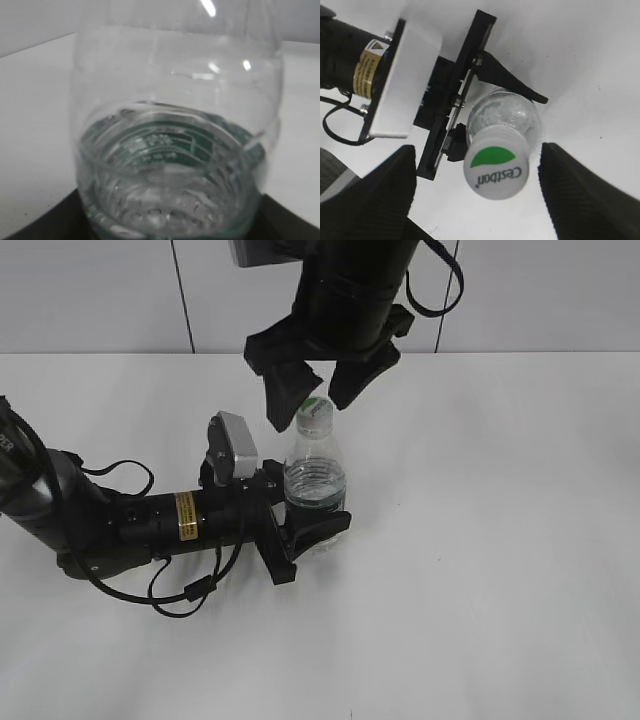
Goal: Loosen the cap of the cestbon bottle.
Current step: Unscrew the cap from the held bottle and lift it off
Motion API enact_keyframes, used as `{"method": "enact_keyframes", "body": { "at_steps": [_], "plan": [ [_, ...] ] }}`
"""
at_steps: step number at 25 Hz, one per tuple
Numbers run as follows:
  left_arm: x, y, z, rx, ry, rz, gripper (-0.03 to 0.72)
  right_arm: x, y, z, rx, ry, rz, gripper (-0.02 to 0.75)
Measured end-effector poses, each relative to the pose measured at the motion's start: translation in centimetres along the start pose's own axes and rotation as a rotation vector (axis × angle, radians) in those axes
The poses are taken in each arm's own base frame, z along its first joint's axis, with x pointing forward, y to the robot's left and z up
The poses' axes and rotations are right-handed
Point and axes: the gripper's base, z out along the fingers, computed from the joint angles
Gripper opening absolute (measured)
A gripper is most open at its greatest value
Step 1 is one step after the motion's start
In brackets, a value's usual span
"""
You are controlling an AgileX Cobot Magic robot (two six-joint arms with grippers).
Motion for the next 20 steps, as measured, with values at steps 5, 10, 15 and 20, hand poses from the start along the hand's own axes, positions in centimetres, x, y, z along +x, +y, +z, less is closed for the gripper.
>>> {"method": "enact_keyframes", "body": {
  "at_steps": [5,10,15,20],
  "plan": [
    [0.0,0.0,0.0,0.000,0.000,0.000,0.410,0.1,-0.5,0.0,0.061,0.005,0.127,0.576],
    [0.0,0.0,0.0,0.000,0.000,0.000,0.410,0.0,0.0,0.0,0.005,0.000,0.230,0.576],
    [0.0,0.0,0.0,0.002,0.000,0.001,0.410,-0.1,0.5,-0.5,-0.047,-0.012,0.259,0.576],
    [0.0,0.0,0.0,0.002,0.000,0.001,0.410,0.0,0.5,-1.3,-0.023,-0.029,0.258,0.576]
  ]
}}
